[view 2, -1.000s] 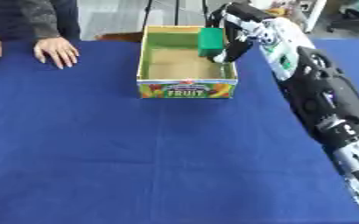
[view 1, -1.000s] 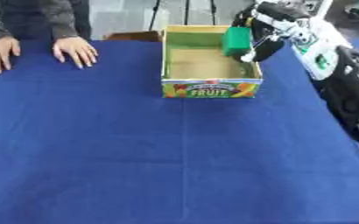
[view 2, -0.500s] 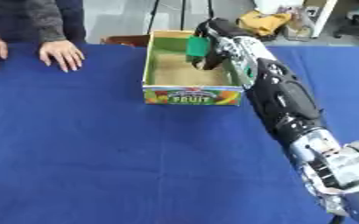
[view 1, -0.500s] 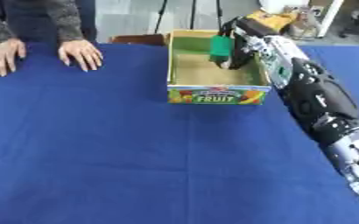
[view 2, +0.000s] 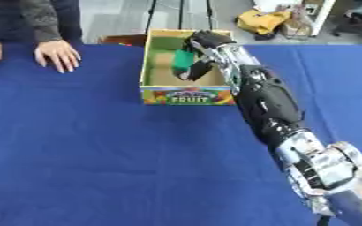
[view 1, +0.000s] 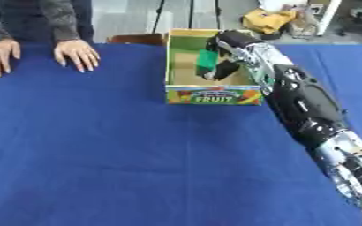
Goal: Pick up objects on the table and place them in the box.
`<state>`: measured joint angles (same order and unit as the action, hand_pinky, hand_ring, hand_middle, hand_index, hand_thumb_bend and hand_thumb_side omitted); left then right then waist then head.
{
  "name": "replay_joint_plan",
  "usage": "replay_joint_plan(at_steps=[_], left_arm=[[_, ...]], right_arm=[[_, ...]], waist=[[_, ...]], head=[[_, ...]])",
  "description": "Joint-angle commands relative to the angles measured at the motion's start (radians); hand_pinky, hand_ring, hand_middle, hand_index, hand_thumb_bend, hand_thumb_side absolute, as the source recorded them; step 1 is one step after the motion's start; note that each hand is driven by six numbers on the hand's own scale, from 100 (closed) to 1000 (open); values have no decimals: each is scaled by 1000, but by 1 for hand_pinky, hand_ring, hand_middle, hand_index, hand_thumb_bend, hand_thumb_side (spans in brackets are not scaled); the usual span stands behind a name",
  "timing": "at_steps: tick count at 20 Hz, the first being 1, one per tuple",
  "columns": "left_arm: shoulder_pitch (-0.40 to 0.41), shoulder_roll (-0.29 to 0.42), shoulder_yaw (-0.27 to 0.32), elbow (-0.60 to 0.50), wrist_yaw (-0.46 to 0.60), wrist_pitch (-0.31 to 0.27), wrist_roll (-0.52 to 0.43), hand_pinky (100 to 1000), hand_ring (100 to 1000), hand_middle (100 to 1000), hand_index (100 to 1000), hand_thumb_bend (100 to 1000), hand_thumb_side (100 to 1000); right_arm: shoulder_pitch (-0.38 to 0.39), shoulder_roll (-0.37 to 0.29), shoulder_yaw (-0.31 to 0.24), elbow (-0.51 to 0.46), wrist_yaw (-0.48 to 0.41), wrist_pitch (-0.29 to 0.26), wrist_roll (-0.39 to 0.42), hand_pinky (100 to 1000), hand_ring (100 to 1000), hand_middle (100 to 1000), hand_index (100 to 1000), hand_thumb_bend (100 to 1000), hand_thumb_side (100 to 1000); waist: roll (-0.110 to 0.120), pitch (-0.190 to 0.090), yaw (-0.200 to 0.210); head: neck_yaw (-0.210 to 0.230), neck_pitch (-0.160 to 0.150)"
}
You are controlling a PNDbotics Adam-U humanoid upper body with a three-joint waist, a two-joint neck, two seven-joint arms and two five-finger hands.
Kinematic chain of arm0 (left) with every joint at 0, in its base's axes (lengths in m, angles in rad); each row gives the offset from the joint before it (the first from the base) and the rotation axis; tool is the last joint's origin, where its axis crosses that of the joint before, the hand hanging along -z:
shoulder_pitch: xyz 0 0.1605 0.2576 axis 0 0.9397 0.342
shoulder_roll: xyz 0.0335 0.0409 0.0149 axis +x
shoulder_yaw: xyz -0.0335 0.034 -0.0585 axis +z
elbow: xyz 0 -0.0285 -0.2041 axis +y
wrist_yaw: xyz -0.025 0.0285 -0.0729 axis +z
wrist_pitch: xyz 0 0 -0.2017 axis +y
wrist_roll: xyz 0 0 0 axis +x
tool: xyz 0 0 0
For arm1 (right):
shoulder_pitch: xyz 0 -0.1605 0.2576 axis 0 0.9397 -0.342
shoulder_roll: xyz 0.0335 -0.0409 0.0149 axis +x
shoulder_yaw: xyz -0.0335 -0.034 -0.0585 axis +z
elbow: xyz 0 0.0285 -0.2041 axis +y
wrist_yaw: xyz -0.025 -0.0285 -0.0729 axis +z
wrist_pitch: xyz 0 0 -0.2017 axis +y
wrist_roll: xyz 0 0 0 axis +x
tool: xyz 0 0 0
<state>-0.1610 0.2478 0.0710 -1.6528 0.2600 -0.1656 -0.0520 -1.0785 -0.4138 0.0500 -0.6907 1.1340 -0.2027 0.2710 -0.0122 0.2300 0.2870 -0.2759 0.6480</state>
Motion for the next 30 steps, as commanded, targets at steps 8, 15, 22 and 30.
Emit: replay_joint_plan(at_steps=[8,15,22,30], left_arm=[[-15,18,2,-18,3,-1,-1,669,885,758,745,585,716],[-4,18,12,-17,1,-4,9,670,885,758,745,586,715],[9,14,25,-15,-2,-7,19,670,884,758,745,587,714],[14,11,39,-17,-5,-12,33,670,884,758,744,588,713]], right_arm=[[-5,-18,4,-54,64,0,7,589,718,813,918,693,484],[42,-88,9,-235,-116,-14,-77,530,624,700,851,523,434],[184,-216,23,-552,-453,47,-189,479,558,600,759,448,414],[570,-268,-3,-902,-872,54,-218,480,555,598,768,347,419]], waist=[[7,-23,-10],[14,-34,-49],[24,-45,-101],[29,-37,-157]], head=[[1,-13],[25,-3],[59,9],[100,14]])
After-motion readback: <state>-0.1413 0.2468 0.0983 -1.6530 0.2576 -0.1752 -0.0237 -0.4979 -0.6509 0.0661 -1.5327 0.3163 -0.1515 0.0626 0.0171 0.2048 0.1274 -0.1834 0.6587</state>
